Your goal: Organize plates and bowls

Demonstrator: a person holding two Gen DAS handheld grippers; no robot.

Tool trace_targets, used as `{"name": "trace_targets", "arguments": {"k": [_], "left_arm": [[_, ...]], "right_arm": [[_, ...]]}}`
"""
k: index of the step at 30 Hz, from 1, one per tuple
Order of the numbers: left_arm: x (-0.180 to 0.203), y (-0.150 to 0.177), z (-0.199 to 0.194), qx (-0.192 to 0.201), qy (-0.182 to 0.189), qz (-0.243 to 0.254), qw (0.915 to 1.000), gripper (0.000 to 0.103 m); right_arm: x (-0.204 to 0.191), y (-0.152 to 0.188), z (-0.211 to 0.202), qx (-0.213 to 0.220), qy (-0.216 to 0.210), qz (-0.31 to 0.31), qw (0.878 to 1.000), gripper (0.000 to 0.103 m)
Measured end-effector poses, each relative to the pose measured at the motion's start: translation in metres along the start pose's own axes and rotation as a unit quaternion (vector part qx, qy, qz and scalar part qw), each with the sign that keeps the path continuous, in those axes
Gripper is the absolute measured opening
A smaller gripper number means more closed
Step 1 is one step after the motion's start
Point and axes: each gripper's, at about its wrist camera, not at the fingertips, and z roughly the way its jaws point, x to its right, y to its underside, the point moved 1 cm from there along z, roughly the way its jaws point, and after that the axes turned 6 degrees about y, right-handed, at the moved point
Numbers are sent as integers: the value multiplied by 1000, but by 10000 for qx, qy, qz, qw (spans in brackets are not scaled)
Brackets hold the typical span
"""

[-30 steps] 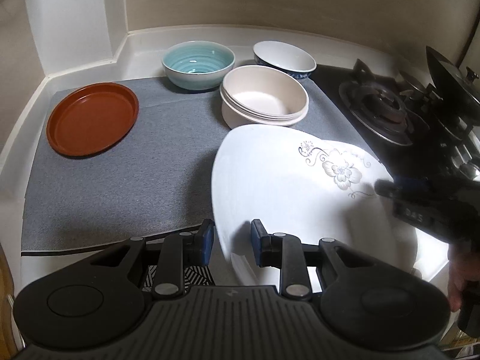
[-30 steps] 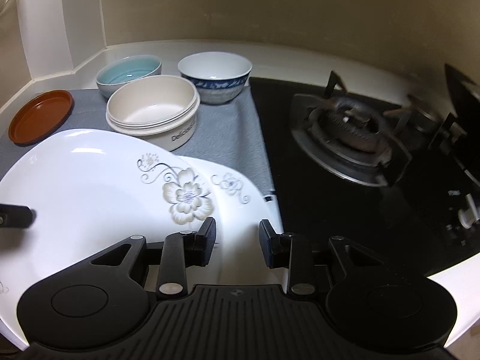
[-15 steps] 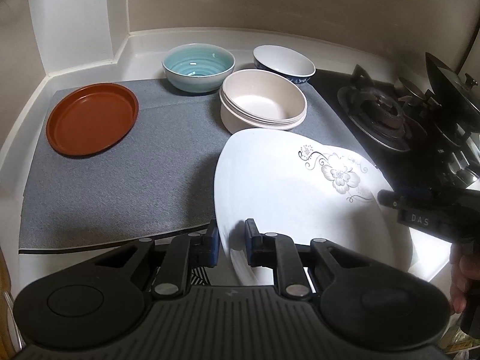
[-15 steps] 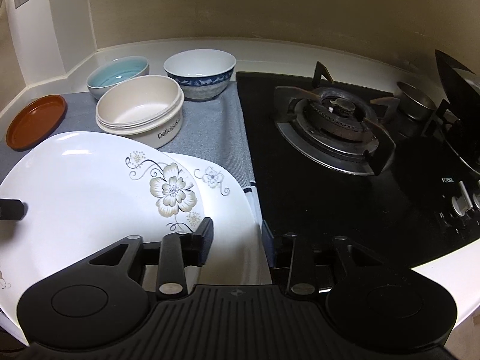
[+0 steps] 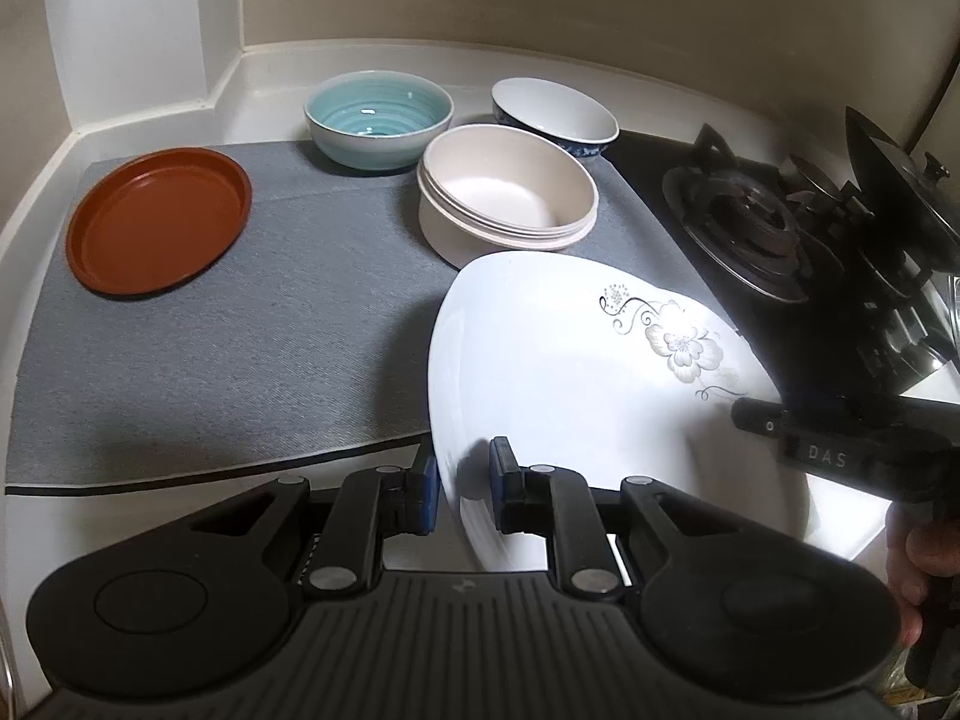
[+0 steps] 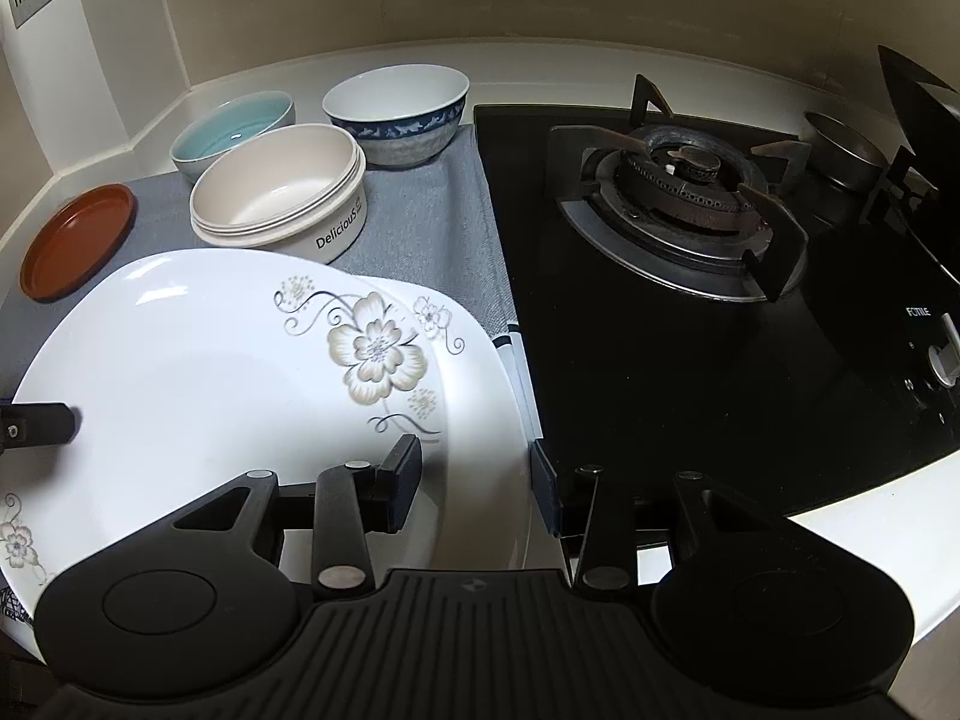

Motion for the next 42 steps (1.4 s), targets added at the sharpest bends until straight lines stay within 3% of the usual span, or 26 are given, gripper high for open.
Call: {"name": "trace_targets", "arguments": {"k": [23,29,36,42], "left_arm": [[5,8,16,-132,112,57,9998,14],[7,14,19,-213,180,125,9995,22],[-16,18,8,-112,15,-91,9999,22],[-37,18,0,-26,-133,-284,9995,22]], "right_arm": [[1,2,3,-13,65,-100,9999,31],[0,1,3,-38,105,-38,9999,30],[-17,-4,-2,34,22,-179,9998,22],[-43,-14,3,61,-59,-429,9990,22]]}}
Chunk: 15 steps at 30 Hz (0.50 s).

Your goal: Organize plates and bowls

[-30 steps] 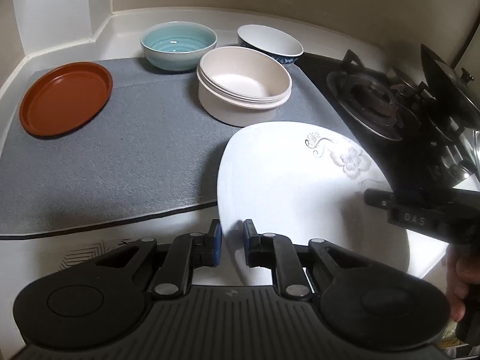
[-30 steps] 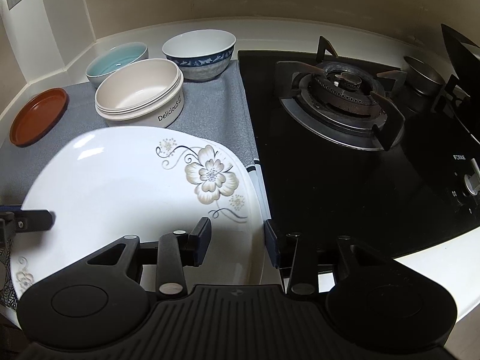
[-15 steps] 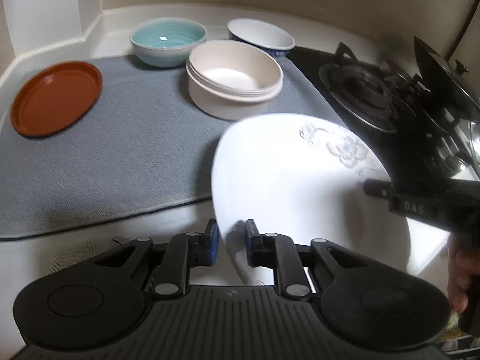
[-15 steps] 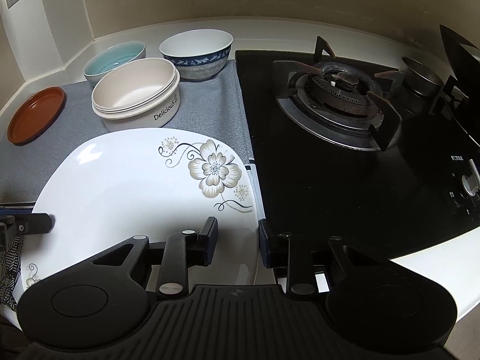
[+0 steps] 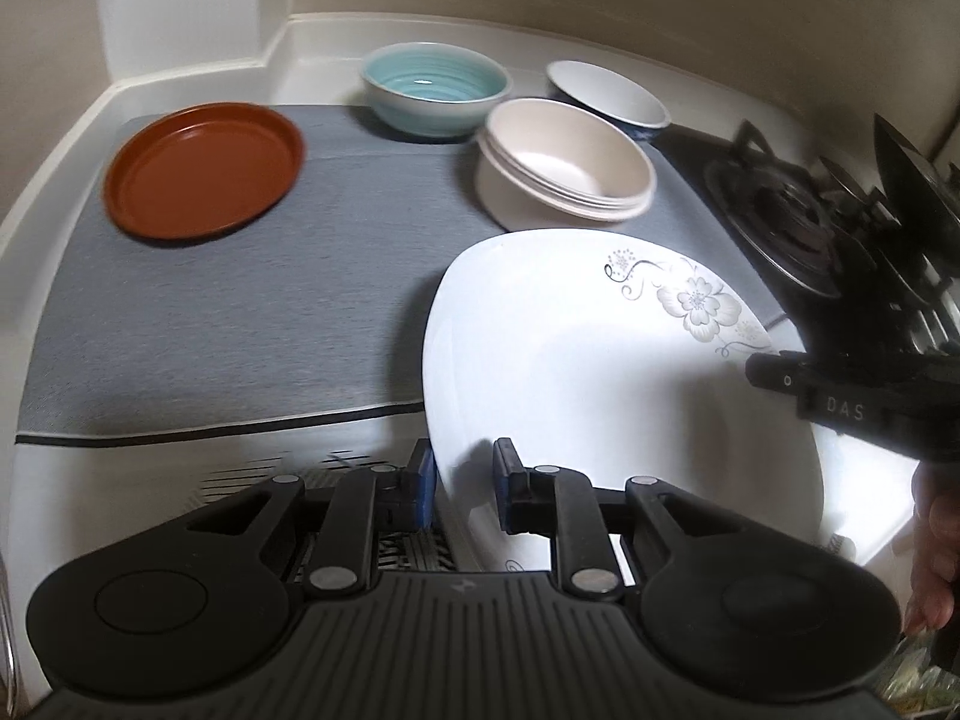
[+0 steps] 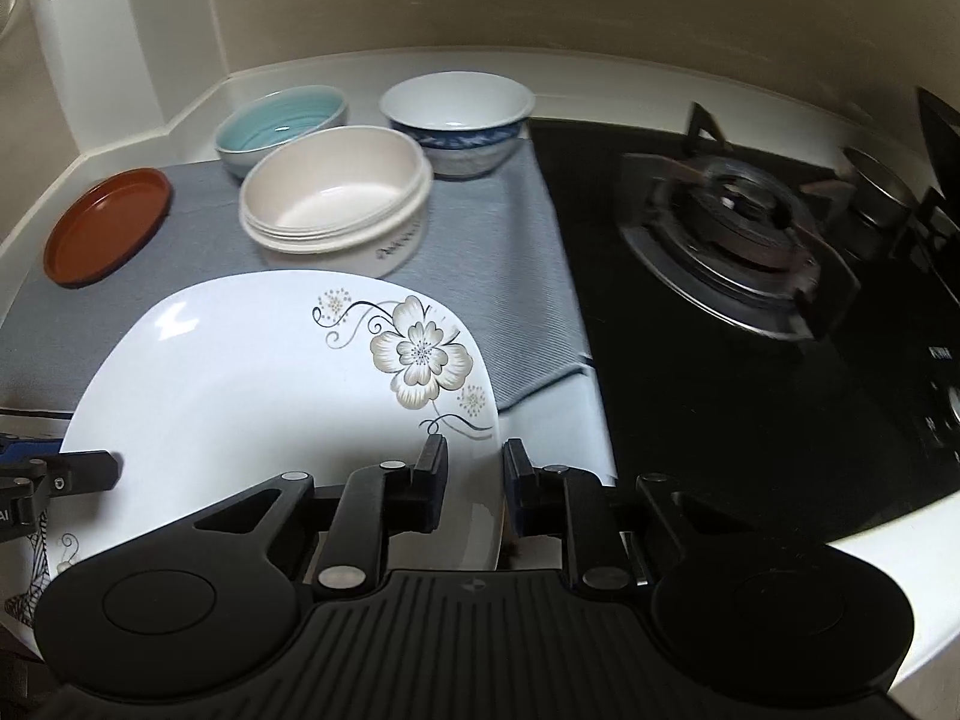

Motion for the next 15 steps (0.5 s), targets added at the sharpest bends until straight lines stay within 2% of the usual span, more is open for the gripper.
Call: {"name": "trace_targets", "arguments": {"k": [7,11,13,14,15], "left_arm": [[-11,-3,-5,75,-58,-96,9999,22],[-6,0,-8,142,-97,109,9998,22],[-1,1,-8,184,-197,314,9991,17],[2,2,-8,203,-219,365,9989,17],[1,3,-8,206,-210,356,9989,17]], "right_arm": [[-3,0,0,-87,-188,127,9997,22],[0,5,1,-71,-214,204,9995,27],[-2,6,2,-108,-293,195,9993,27],[-1,6,4,-159,-373,264,9988,31],[-1,6,4,-170,-380,351,9985,31]]}}
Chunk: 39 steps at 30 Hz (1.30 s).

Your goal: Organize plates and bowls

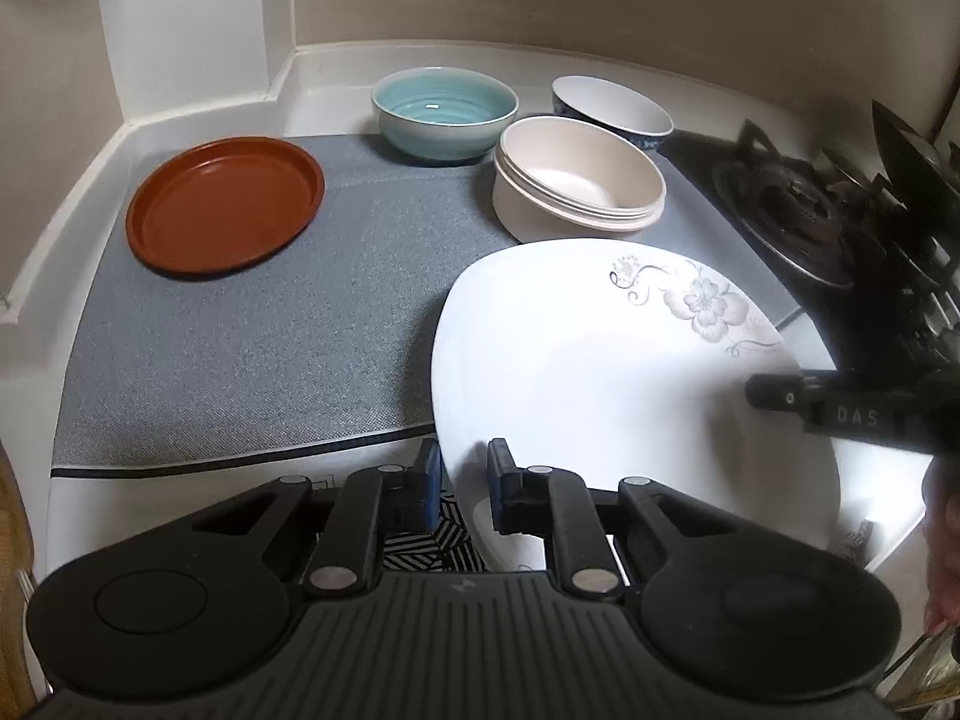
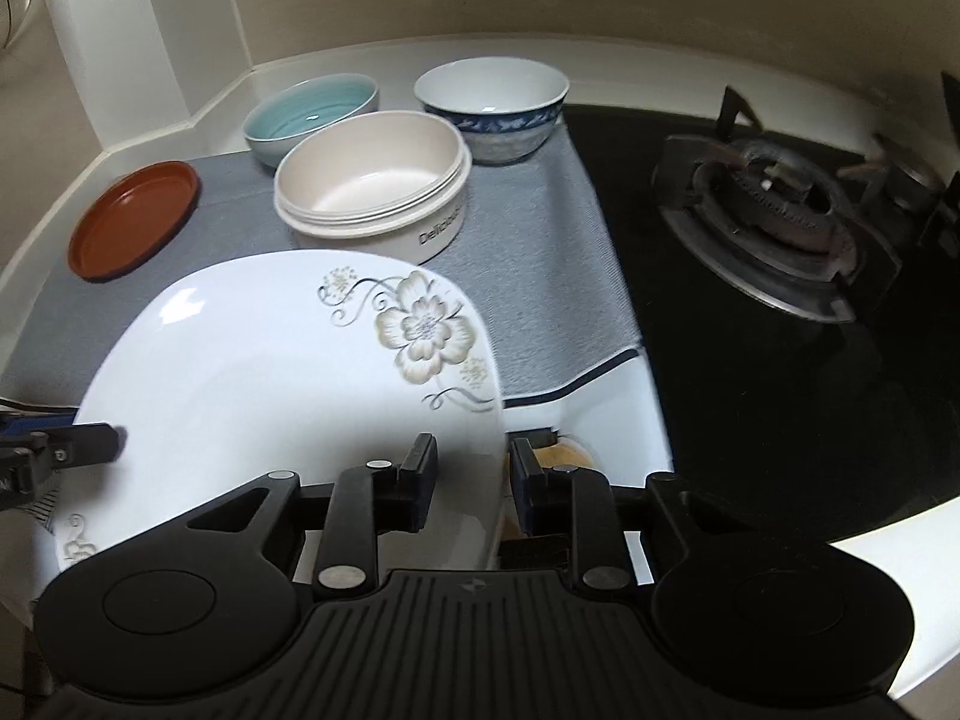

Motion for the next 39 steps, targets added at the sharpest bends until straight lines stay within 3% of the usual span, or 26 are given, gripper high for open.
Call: {"name": "trace_targets", "arguments": {"k": [8,14,16,20,25,29,31,33,39], "left_arm": [[-13,2,-4,-17,113,-222,9997,18],[-61,-24,-24,553,-78,-990,9935,25],[-87,-35,-24,773,-367,-1425,9861,36],[-141,-58,-1,863,-859,-2247,9668,36],[-176,-73,29,960,-1029,-3041,9422,36],[-183,-76,45,925,-1095,-3331,9319,36],[-184,-76,49,935,-1100,-3337,9316,31],[-182,-76,51,904,-1012,-3299,9342,16],[-188,-45,28,831,-984,-3395,9317,9]], "right_arm": [[-4,3,-1,50,-45,59,10000,31],[10,6,-13,143,66,424,9990,34],[17,9,-25,269,54,586,9979,34],[22,17,-49,445,-55,622,9971,34],[21,20,-73,573,-245,512,9967,34],[19,16,-83,603,-312,348,9971,35],[19,14,-87,619,-315,299,9971,35],[18,11,-91,628,-319,252,9972,35],[9,1,-103,677,-427,-131,9967,35]]}}
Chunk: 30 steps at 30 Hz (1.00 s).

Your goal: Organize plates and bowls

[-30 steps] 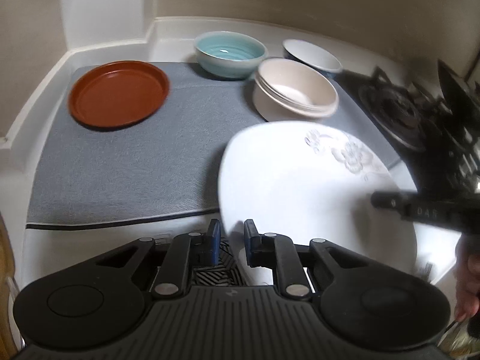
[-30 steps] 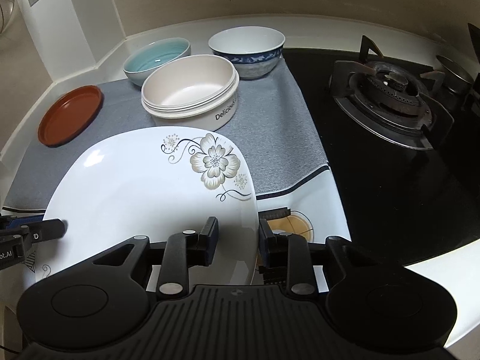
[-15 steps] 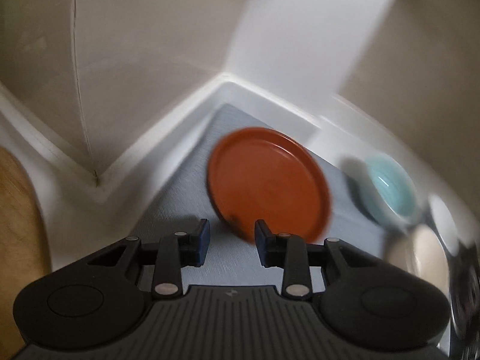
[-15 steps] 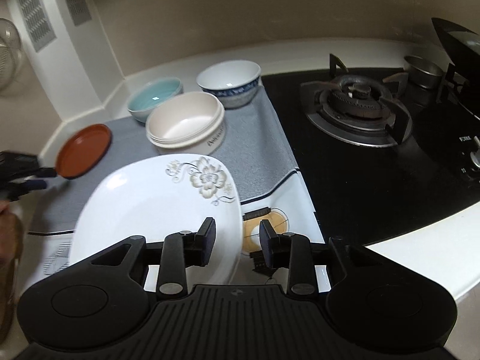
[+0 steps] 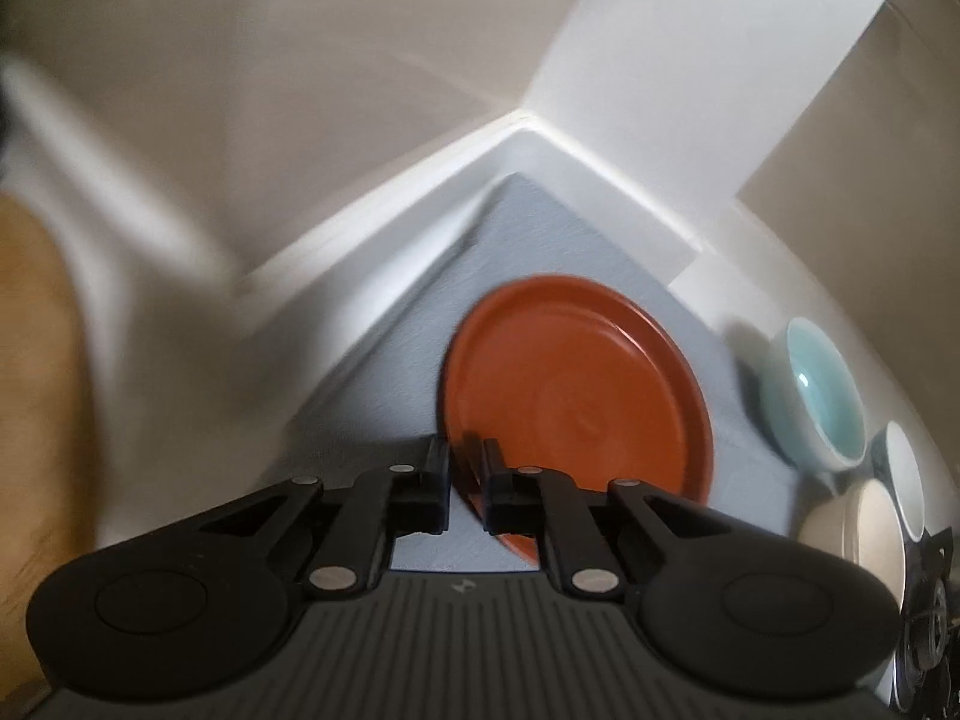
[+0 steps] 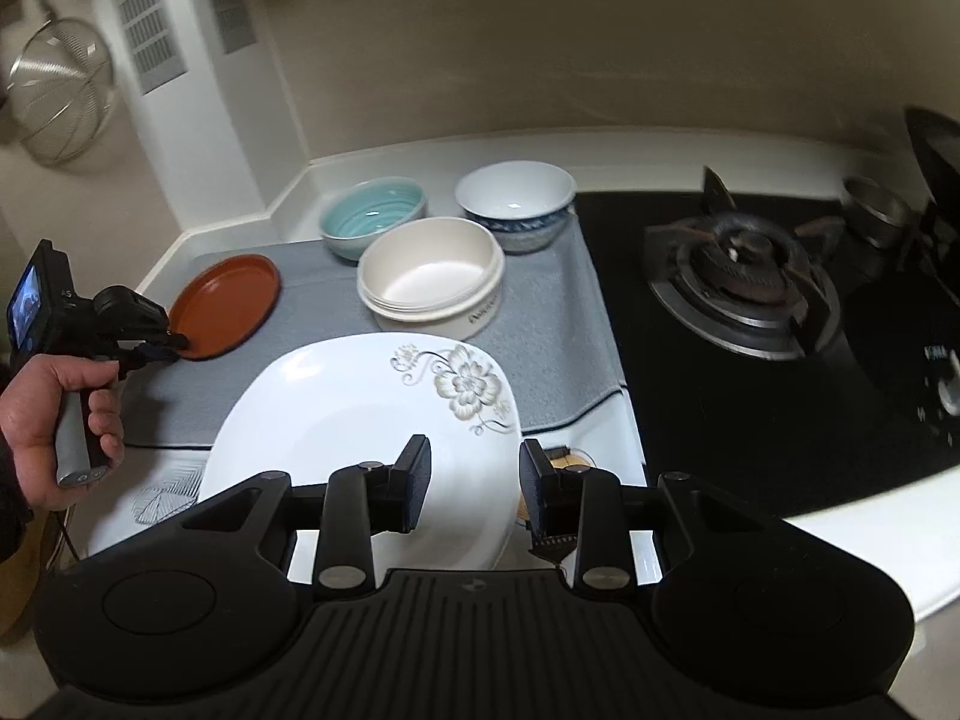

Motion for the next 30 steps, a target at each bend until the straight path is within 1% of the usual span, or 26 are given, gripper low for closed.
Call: {"name": "trace_targets", "arguments": {"k": [4,8,11,15,17,20,22,24,25,26,29,30], "left_arm": [[-20,26,-33,-17,-76,28,10000,9],[-40,56,-66,-91,-142,81,9998,9],[-48,73,-85,-122,-152,297,9994,10],[-51,87,-103,-120,-157,368,9991,11],[-52,94,-114,-143,-168,318,9993,13],[-49,96,-116,-76,-274,260,9993,19],[-46,94,-113,-29,-389,245,9989,27],[-42,93,-108,-49,-544,276,9981,29],[-39,92,-105,-52,-635,314,9975,28],[-36,92,-103,-49,-718,354,9968,28],[-27,93,-98,-52,-953,570,9938,26],[-25,95,-98,-33,-1017,637,9928,18]], "right_arm": [[-16,-9,3,-66,-240,-313,9992,35],[-44,-16,14,-191,-635,-664,9956,35],[-74,-25,23,-215,-1008,-988,9898,35],[-115,-35,39,-293,-1486,-1316,9797,35],[-133,-41,44,-330,-1717,-1507,9730,35],[-155,-51,49,-332,-1990,-1777,9632,35],[-163,-57,54,-336,-2122,-1894,9581,35],[-166,-61,60,-361,-2215,-1955,9547,35],[-167,-63,64,-373,-2262,-1992,9528,36],[-168,-65,67,-393,-2295,-2032,9510,39],[-169,-71,73,-470,-2368,-2107,9473,42],[-169,-73,75,-466,-2409,-2153,9452,43]]}}
